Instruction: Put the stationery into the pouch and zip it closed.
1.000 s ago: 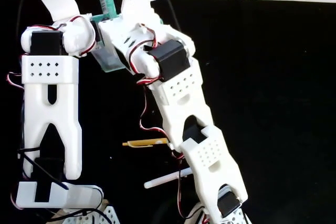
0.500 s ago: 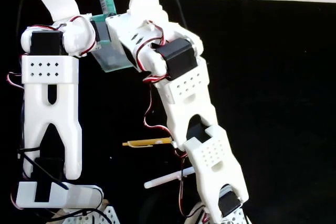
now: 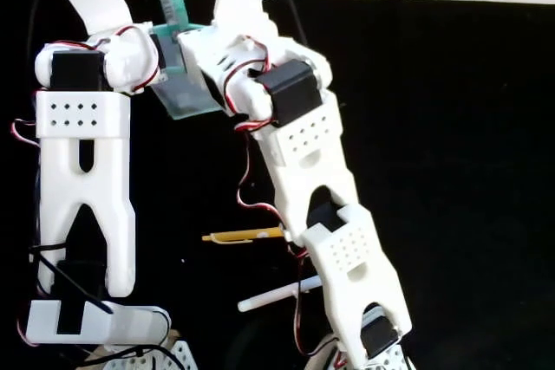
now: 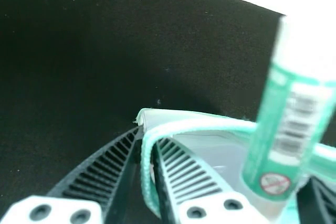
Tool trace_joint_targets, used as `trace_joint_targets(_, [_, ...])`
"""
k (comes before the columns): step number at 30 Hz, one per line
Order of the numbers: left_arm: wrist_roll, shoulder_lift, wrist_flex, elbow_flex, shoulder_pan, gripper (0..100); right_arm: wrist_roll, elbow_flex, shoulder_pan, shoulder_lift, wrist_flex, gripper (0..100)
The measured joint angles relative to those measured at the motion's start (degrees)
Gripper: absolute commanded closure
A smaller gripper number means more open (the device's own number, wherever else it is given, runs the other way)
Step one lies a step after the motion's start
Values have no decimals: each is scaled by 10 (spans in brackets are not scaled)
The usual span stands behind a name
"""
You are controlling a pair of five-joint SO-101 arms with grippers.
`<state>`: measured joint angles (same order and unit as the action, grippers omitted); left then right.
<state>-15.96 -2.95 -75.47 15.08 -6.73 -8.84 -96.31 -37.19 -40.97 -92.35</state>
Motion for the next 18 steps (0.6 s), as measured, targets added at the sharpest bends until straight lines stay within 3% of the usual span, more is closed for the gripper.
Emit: trace_joint_targets(18, [1,0,1,-1,1,993,0,0,2,-16,-7,761])
